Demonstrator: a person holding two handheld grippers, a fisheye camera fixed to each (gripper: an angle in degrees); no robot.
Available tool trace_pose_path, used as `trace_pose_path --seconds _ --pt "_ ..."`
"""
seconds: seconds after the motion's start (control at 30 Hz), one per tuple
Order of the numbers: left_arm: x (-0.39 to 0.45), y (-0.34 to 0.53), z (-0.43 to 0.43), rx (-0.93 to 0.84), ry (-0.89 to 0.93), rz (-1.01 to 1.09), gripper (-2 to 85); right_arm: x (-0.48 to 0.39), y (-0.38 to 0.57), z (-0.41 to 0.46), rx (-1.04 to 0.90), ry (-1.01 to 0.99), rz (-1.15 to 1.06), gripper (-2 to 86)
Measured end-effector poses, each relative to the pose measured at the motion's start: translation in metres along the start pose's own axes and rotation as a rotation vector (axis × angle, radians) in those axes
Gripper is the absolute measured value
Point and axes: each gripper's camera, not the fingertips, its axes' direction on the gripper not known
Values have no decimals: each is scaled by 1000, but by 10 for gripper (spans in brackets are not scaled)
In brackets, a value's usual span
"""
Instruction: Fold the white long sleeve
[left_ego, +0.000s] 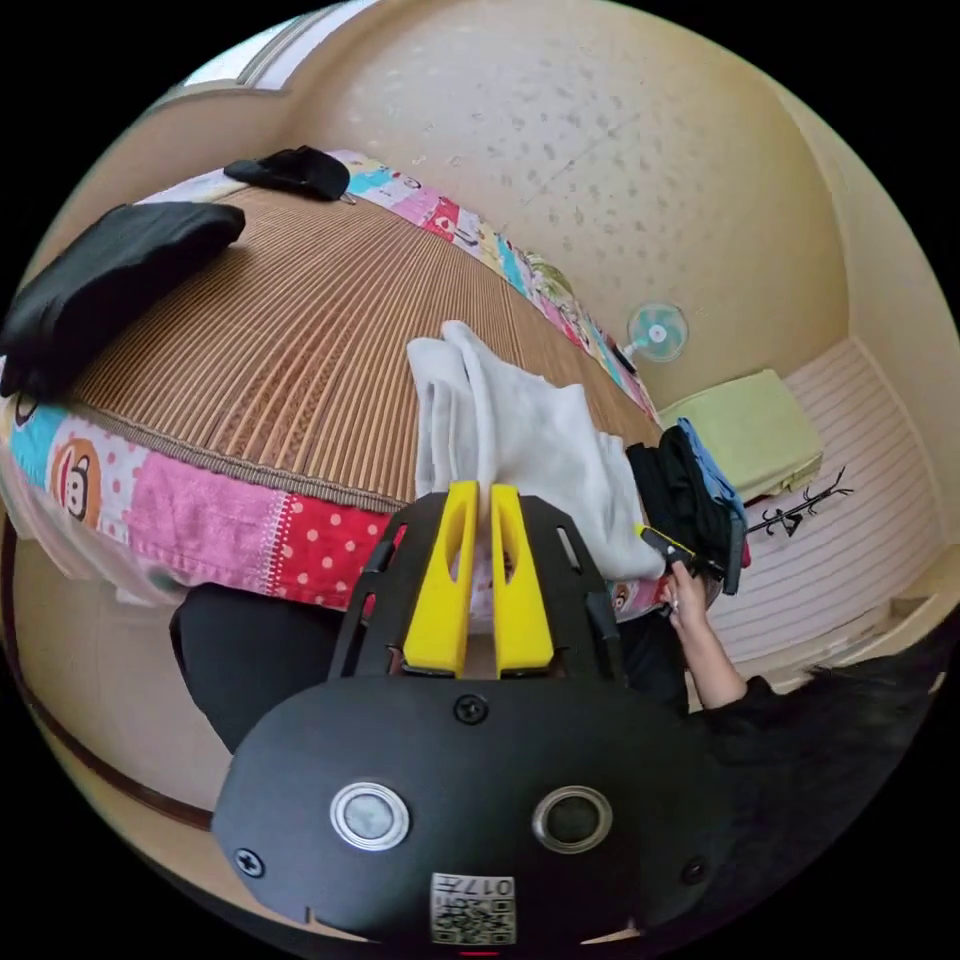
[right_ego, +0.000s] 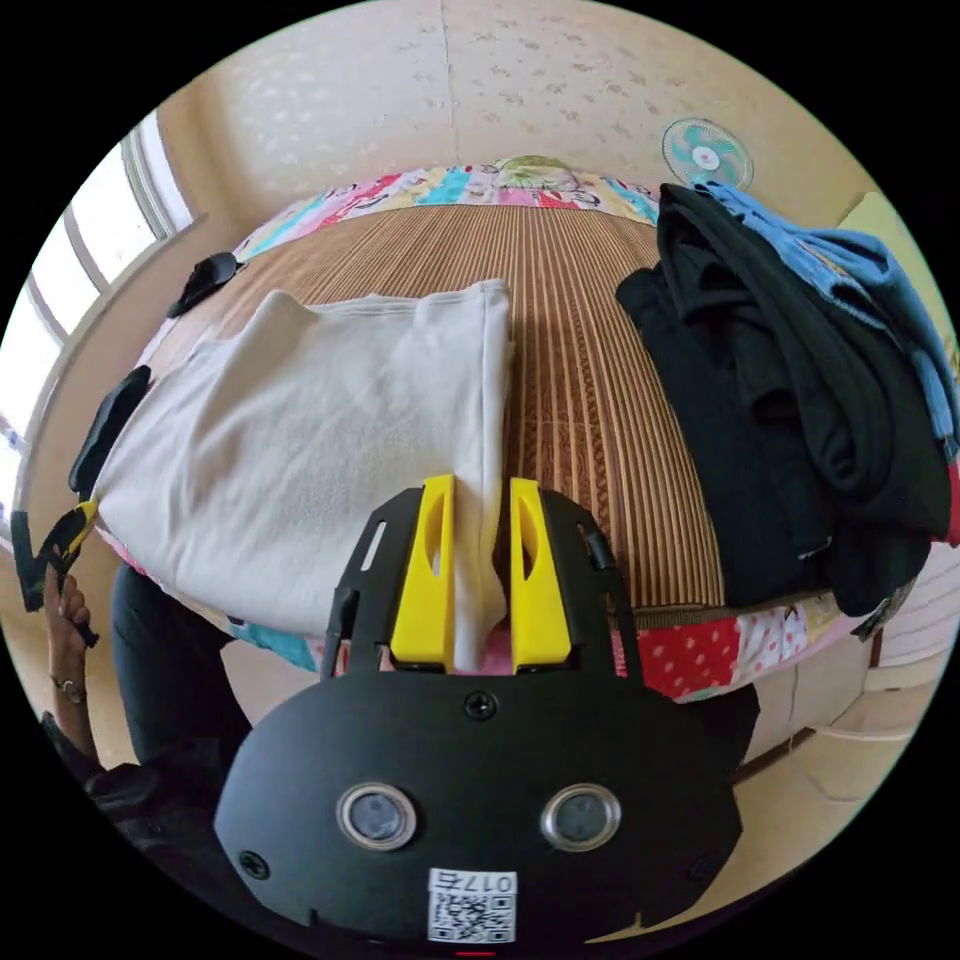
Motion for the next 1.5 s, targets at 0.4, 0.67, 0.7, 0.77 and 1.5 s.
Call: trace_pose_path --seconds 0.4,0.67,0.7,0.77,1.5 --pt "100 -91 -19 234 -110 194 114 -22 21 11 128 -23 -31 56" --pt "90 -148 103 -56 -476 275 77 -48 19 13 99 85 -96 50" --pt "82 -147 106 -63 -468 322 63 -48 17 13 90 80 -95 49" --pt "65 -138 82 52 -365 354 43 -46 16 13 85 61 -90 48" --pt "-71 52 4 206 201 -289 168 -15 24 17 153 -112 75 49"
